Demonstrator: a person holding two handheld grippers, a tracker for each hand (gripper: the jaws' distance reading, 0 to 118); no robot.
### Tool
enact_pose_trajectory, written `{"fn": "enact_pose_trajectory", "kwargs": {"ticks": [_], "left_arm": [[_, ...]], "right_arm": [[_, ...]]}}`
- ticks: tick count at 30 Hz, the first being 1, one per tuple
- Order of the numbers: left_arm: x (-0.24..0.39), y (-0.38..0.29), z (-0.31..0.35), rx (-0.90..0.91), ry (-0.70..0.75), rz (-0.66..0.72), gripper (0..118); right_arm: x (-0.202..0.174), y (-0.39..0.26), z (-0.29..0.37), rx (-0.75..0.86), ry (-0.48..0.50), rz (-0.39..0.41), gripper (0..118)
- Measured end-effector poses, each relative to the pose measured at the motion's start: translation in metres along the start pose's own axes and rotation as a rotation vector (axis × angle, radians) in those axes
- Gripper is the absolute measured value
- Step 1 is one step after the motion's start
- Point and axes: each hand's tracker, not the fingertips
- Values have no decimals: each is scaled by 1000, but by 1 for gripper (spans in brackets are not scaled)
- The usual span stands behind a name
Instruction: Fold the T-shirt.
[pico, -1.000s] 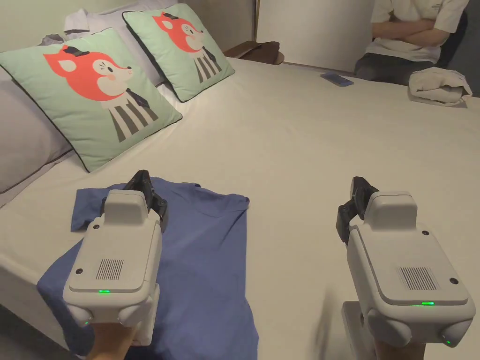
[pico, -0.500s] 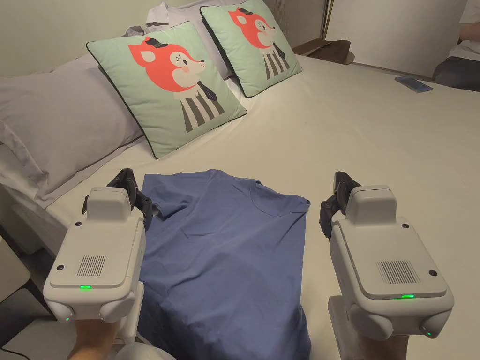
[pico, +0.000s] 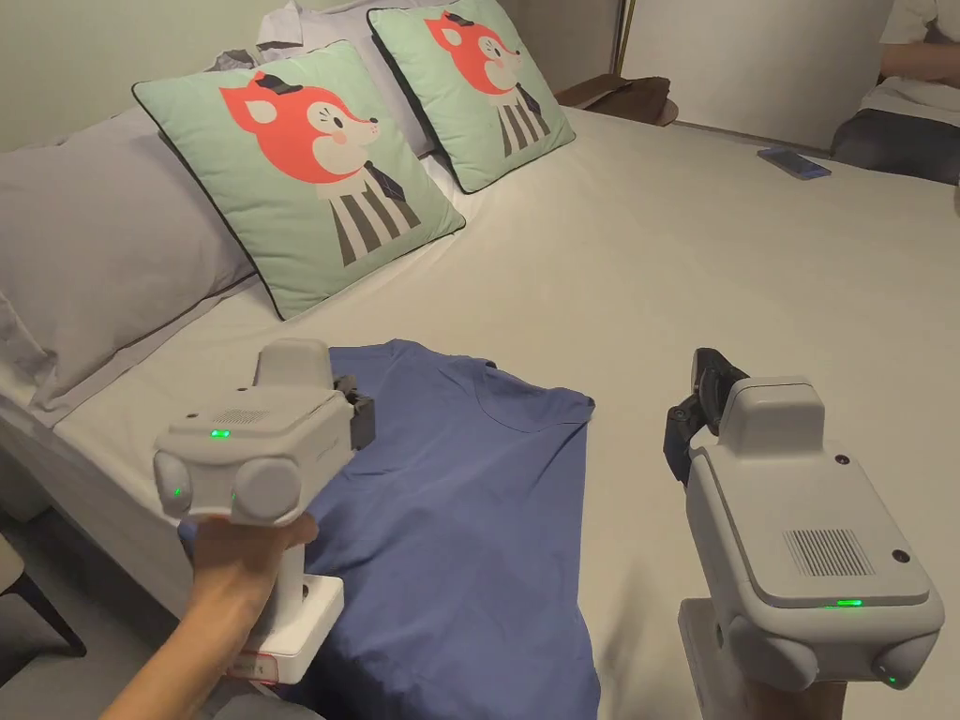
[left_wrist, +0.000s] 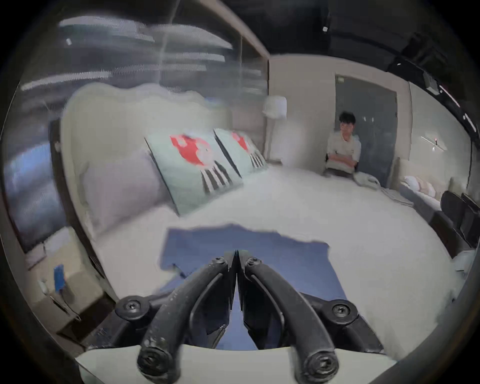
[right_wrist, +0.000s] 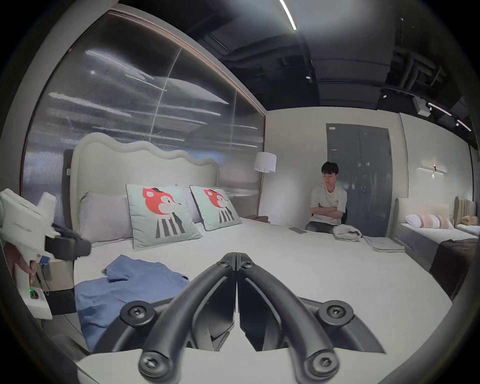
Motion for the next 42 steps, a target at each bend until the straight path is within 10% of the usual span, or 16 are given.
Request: {"fn": "enact_pose_trajectory", "kwargs": {"ticks": [2,5,15,20,23,42], "left_arm": [[11,-2,-21,-81,-22,-1,27],[28,-9,-49,-189,-38,4,111],[67,-47,-103,-417,34,-45,105],[72,-62,-96,-454,49,-51,64],[73,-56,-86,-406,55,-80,4],[125,62,2,-92,-175,-107,3]], "right_arm": [[5,-3,1,-7,-14,0,0],[13,-7,3,-17,-32,7,0],[44,-22,5,-61,-96,-5,0],[58,-27,7,-71,-122,-21,0],[62,-29,10,-74,-129,-31,0],[95,-10,47,-24,-186,-34,0]]}}
